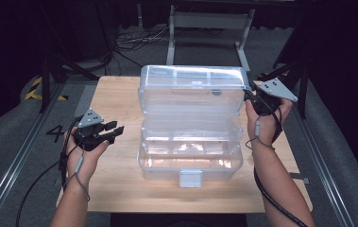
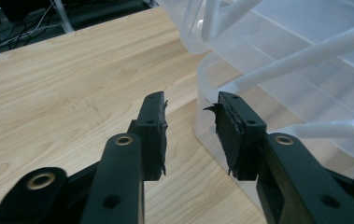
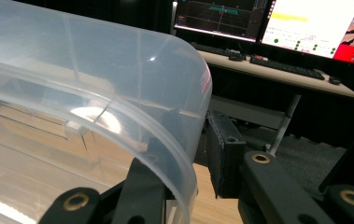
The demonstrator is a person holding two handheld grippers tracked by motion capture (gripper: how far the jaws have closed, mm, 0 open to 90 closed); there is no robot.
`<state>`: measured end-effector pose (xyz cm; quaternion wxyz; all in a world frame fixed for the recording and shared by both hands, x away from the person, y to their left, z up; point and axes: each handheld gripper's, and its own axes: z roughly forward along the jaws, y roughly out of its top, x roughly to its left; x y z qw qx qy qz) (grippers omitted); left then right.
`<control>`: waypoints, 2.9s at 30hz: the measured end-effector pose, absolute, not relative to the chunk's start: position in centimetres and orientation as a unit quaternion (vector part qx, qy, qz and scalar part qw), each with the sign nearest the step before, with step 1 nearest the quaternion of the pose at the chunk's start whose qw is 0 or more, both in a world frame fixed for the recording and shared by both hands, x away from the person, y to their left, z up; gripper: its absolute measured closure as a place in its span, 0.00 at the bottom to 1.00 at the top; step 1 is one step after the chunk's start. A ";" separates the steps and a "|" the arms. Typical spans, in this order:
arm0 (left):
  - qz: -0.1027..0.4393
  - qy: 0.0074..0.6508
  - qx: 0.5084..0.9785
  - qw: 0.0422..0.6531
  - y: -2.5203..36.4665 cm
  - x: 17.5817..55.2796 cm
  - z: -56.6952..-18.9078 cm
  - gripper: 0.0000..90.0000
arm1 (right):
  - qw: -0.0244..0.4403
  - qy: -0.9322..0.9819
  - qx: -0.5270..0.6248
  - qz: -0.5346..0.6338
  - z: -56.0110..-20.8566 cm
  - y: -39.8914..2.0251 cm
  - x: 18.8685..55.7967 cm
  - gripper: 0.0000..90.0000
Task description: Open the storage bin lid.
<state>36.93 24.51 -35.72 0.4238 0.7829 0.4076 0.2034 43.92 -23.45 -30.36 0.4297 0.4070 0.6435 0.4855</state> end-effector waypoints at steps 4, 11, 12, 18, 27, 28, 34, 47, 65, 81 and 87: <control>0.198 0.413 0.782 0.422 24.9 37.0 -36.3 0.68 | 0.422 0.647 0.408 0.486 -30.2 -23.6 44.5 0.86; 0.191 0.420 0.782 0.420 25.2 36.9 -36.7 0.66 | 0.421 0.648 0.412 0.483 -30.1 -23.4 45.5 0.86; 0.192 0.418 0.783 0.418 25.3 36.9 -36.7 0.66 | 0.421 0.647 0.413 0.483 -30.1 -23.5 45.6 0.86; 0.195 0.416 0.785 0.416 25.5 36.9 -37.3 0.64 | 0.418 0.645 0.409 0.491 -30.3 -23.7 46.2 0.86; 0.188 0.423 0.784 0.414 25.8 37.0 -38.1 0.62 | 0.417 0.637 0.410 0.502 -30.8 -23.9 47.2 0.88; 0.186 0.424 0.783 0.414 25.7 37.0 -38.2 0.62 | 0.417 0.636 0.409 0.504 -30.9 -23.9 47.4 0.88; 0.183 0.425 0.784 0.414 25.8 37.0 -38.4 0.62 | 0.415 0.635 0.407 0.509 -31.1 -24.0 48.1 0.88; 0.178 0.431 0.784 0.410 26.0 36.9 -38.8 0.62 | 0.409 0.628 0.414 0.517 -31.4 -24.1 49.3 0.89; 0.174 0.442 0.787 0.394 26.7 36.8 -40.0 0.62 | 0.385 0.644 0.434 0.499 -31.4 -23.9 51.9 0.90; 0.167 0.451 0.786 0.389 27.1 36.9 -40.5 0.62 | 0.369 0.664 0.439 0.479 -31.8 -23.8 54.4 0.91; 0.166 0.453 0.785 0.389 27.2 36.9 -40.6 0.62 | 0.373 0.666 0.439 0.474 -32.3 -23.7 55.1 0.92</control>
